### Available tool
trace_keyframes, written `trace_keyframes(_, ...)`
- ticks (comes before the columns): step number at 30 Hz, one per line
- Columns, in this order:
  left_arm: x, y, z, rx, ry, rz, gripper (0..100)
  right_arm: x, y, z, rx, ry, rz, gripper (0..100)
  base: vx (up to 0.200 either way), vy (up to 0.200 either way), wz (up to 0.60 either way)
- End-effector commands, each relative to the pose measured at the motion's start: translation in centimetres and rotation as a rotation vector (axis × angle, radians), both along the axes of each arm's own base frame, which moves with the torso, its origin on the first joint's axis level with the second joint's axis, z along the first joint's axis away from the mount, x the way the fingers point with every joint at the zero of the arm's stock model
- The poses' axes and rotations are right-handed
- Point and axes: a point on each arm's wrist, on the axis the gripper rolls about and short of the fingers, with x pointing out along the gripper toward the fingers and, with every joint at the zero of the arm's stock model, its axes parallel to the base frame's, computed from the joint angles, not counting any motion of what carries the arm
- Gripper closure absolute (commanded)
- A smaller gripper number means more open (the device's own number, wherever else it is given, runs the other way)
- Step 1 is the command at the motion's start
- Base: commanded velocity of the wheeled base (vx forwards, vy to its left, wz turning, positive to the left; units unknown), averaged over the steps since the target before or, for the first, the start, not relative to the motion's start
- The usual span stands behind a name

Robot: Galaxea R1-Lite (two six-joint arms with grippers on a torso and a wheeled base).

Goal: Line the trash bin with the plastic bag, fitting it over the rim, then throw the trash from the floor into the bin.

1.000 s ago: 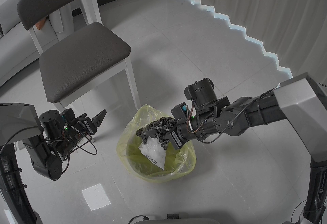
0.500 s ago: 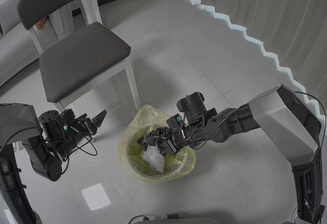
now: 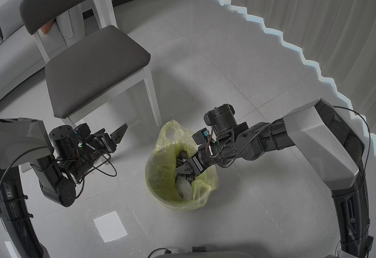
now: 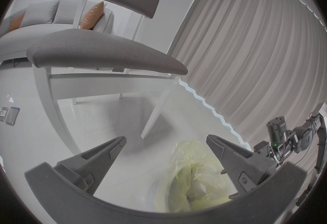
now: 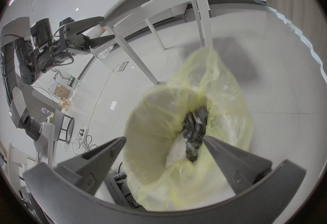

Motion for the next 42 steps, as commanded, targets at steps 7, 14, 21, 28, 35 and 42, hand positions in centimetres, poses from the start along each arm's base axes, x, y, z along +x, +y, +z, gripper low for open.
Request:
trace_keyframes(7, 1.4, -2.0, -1.0, -0.003, -0.02, -0.053, 0, 0.8, -1.1, 4.0, 0.051, -0.072, -0.03, 0, 0.0, 0.0, 0.0)
trace_keyframes(14, 3.0, -3.5, -2.9, 0.007, -0.009, -0.079, 0, 2.6, -2.1, 2.9, 0.047, -0.072, -0.066, 0, 0.0, 0.0, 0.0)
trace_keyframes(21, 5.0, -4.2, -4.9, 0.006, -0.01, -0.084, 0, 5.6, -3.1, 0.4, 0.052, -0.076, -0.116, 0, 0.0, 0.0, 0.0)
trace_keyframes(28, 4.2, -2.7, -4.9, 0.009, 0.021, -0.053, 0, 7.3, -2.8, -2.7, 0.067, -0.057, -0.146, 0, 0.0, 0.0, 0.0)
trace_keyframes(35, 2.2, 0.1, -2.7, 0.001, 0.027, -0.005, 0, 7.6, -3.0, -5.2, 0.04, -0.027, -0.167, 0, 0.0, 0.0, 0.0)
trace_keyframes(42, 0.2, 1.1, -0.9, -0.007, 0.021, -0.028, 0, 8.1, -3.3, -3.3, 0.089, -0.094, -0.197, 0, 0.0, 0.0, 0.0)
